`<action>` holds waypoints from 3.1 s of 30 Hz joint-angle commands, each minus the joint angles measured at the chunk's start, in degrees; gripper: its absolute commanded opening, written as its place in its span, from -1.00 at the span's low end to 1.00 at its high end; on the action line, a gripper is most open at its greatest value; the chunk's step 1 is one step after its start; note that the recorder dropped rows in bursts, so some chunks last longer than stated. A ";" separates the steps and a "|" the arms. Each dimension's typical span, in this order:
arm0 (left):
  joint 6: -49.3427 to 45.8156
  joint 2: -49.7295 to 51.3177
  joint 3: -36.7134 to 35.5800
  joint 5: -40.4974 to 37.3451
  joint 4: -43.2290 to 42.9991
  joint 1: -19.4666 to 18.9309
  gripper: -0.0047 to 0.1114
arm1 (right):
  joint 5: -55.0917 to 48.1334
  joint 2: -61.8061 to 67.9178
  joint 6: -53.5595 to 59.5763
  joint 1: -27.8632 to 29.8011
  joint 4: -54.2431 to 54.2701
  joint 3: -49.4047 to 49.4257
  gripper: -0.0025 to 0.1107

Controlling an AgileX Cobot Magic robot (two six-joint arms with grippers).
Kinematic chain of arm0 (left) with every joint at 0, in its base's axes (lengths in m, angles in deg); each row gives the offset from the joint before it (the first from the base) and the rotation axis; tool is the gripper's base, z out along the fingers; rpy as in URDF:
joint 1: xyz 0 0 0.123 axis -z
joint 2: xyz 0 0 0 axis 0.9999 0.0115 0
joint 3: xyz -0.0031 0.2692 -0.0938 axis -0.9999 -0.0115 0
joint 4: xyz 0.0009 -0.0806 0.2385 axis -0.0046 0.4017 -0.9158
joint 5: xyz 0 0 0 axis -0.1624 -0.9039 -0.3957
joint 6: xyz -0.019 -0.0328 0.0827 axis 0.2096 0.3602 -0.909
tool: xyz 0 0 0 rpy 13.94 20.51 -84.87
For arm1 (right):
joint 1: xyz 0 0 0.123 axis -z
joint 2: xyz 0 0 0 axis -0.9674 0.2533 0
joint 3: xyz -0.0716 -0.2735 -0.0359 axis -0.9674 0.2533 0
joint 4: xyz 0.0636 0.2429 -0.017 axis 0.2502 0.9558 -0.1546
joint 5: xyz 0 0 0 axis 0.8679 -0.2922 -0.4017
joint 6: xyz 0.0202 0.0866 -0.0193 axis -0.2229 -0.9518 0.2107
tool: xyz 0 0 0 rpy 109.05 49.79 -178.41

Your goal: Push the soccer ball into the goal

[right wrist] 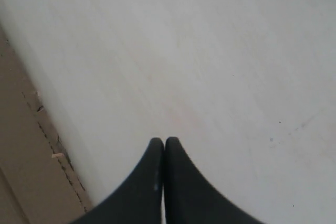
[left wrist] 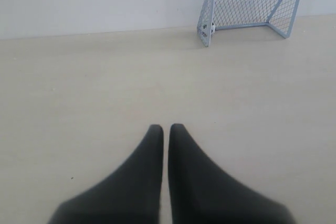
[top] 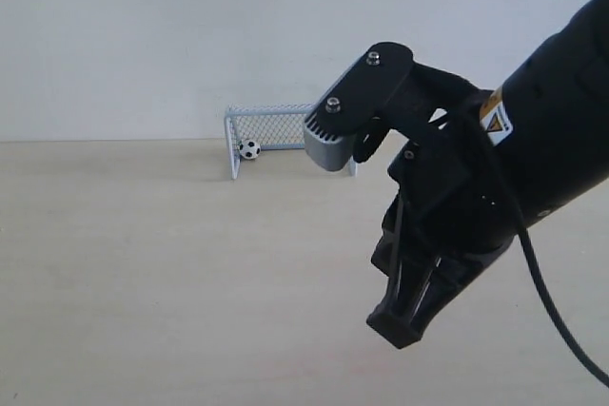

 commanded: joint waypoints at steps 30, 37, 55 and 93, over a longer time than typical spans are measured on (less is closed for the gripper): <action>-0.14 -0.13 -0.22 0.21 0.01 -0.16 -0.84 | 54.23 -74.12 -17.09 27.48 9.82 61.07 -0.96; -0.14 -0.13 -0.22 0.21 0.01 -0.16 -0.84 | 51.58 -75.55 -12.43 27.48 9.82 61.07 -0.96; -0.14 -0.13 -0.22 0.21 0.01 -0.16 -0.84 | 35.26 -75.55 -11.10 27.48 8.49 61.07 -0.96; -0.14 -0.13 -0.22 0.21 0.01 -0.16 -0.84 | 30.27 -75.55 -13.39 34.30 8.13 61.07 -0.96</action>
